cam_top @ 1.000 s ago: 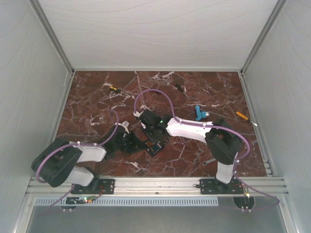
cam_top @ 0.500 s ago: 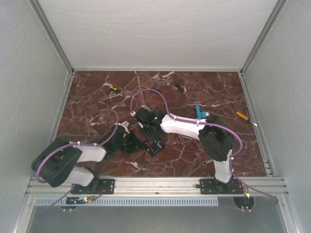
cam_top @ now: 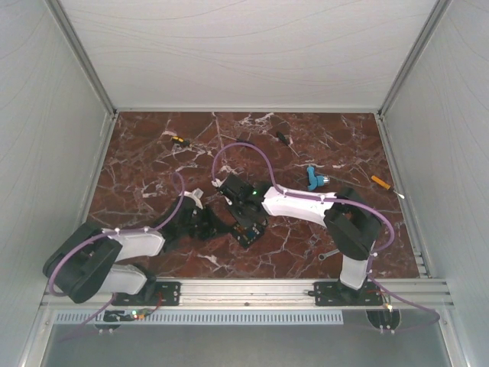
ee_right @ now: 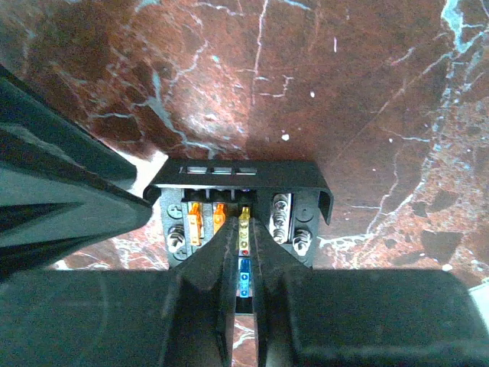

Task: Snap on the fuse box
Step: Install the fuse at the fuse box base.

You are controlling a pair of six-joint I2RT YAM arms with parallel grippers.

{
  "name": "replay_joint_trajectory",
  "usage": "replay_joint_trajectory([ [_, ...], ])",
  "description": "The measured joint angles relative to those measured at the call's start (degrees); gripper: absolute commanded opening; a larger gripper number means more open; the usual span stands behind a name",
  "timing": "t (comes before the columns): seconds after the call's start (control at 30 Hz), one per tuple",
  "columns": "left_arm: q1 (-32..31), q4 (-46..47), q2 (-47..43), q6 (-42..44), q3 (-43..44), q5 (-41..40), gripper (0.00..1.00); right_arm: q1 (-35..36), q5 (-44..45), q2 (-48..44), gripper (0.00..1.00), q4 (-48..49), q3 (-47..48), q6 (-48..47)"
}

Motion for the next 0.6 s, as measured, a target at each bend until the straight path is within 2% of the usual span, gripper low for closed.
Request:
replay_joint_trajectory([
  [0.27, 0.0, -3.4, -3.6, 1.6, 0.1, -0.5, 0.34, 0.0, 0.3, -1.0, 0.29, -2.5, 0.0, -0.9],
  [0.4, 0.0, -5.7, -3.8, 2.7, 0.8, -1.3, 0.36, 0.0, 0.0, -3.1, 0.29, -2.9, 0.0, -1.4],
  [0.6, 0.0, -7.6, -2.2, 4.9, 4.4, -1.7, 0.38, -0.9, -1.6, -4.6, 0.22, -2.9, 0.0, -1.4],
])
